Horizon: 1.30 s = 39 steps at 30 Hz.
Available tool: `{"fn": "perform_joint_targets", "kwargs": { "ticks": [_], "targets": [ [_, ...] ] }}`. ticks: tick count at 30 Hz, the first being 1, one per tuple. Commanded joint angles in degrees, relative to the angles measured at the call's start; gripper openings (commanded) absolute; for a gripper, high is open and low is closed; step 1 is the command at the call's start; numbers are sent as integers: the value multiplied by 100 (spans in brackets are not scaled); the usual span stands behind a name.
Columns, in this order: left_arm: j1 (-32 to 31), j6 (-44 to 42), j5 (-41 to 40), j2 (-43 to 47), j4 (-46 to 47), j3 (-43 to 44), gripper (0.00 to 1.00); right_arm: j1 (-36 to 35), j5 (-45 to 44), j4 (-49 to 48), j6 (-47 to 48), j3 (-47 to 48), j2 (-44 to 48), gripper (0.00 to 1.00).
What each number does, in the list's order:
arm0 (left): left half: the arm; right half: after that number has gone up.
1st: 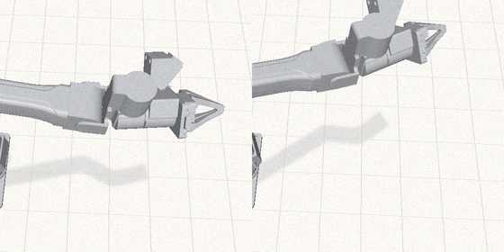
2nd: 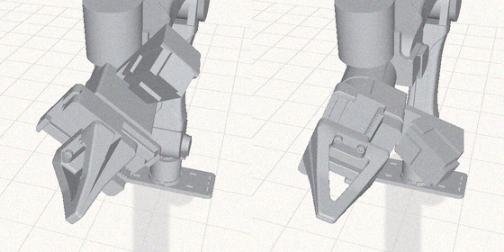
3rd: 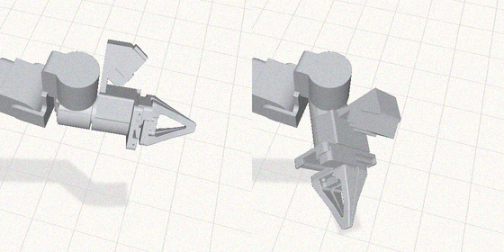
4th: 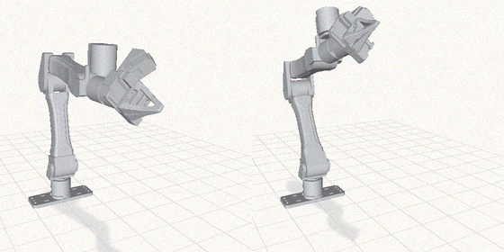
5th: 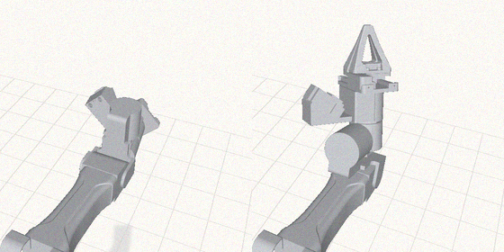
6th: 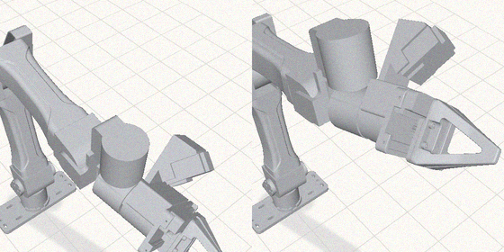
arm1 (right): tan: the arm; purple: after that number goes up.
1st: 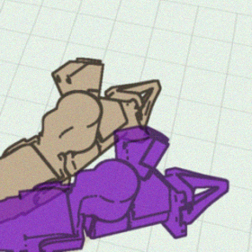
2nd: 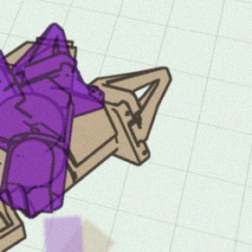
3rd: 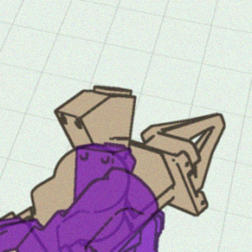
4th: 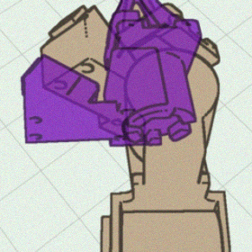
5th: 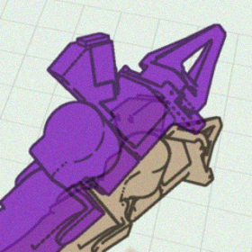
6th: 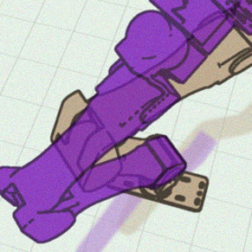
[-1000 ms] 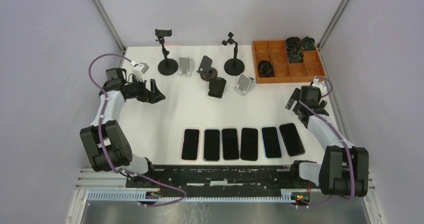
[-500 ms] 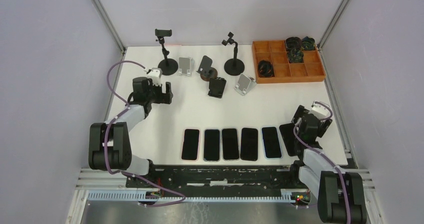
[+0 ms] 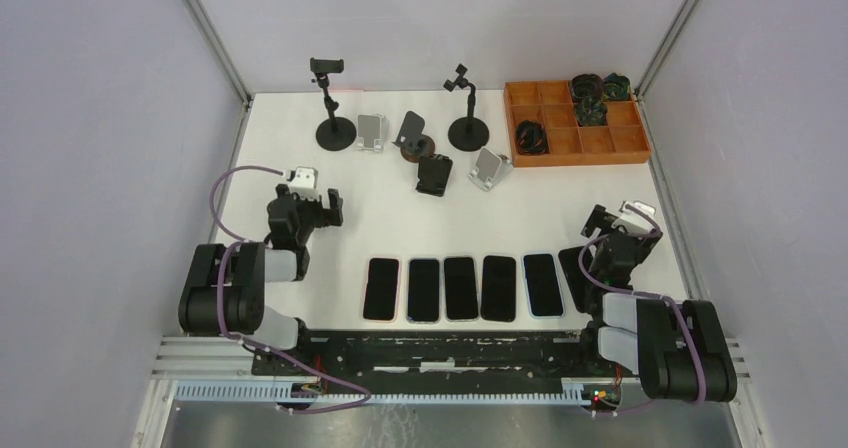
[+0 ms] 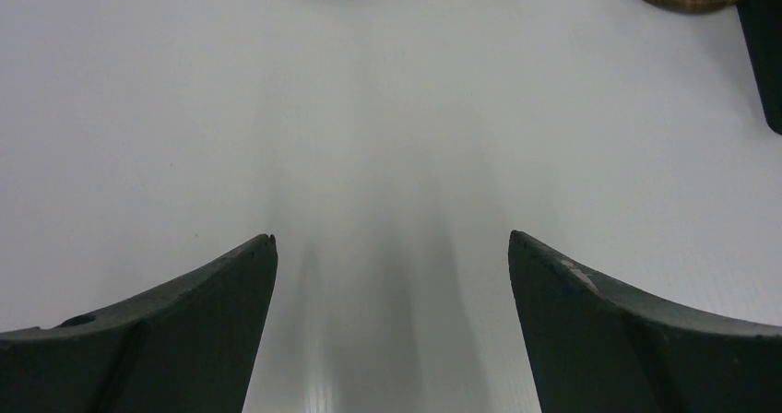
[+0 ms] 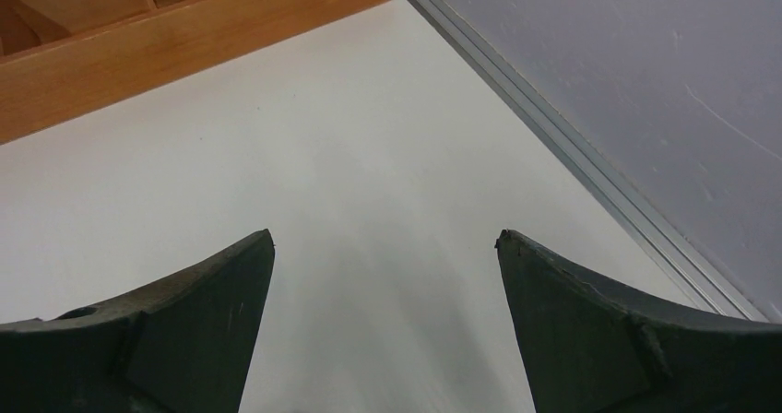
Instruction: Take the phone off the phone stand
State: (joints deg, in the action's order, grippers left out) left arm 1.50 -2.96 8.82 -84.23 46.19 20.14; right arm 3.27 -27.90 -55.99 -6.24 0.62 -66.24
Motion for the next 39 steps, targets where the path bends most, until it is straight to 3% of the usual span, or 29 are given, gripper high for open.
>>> {"fn": "perform_joint_targets", "kwargs": {
  "ticks": [1,3,7,8,9,10,11,12,13,15,39],
  "targets": [
    [-22,184,-115,-265,2552,-905,100,-237,48,-1261,420,-510,-319,98],
    [-48,188,-100,-370,3257,-1214,100,-552,29,-1889,800,-723,-437,98],
    [-80,181,-317,-331,3300,-1260,100,-1025,388,-3022,1489,-1169,-663,98],
    [-81,182,-319,-340,3211,-1210,100,-1124,561,-3638,1675,-1320,-1041,98],
    [-87,203,-402,-333,3013,-1108,100,-1233,627,-4849,1958,-1515,-1578,98],
    [-81,246,-509,-336,2644,-955,100,-1416,338,-5242,2146,-1587,-1713,98],
    [-84,271,-585,-351,2215,-751,100,-1522,39,-4684,2104,-1429,-1502,98],
    [-84,271,-702,-375,2008,-586,100,-1515,-226,-3319,1887,-1007,-1232,98],
    [-81,278,-743,-390,2091,-582,100,-1290,119,-2338,1629,-557,-1159,98],
    [-84,275,-737,-361,2088,-604,100,-713,1004,-2566,1405,-664,-1159,98],
    [-83,273,-741,-410,2028,-558,100,-749,990,-2549,1457,-665,-1146,98]
  ]
}}
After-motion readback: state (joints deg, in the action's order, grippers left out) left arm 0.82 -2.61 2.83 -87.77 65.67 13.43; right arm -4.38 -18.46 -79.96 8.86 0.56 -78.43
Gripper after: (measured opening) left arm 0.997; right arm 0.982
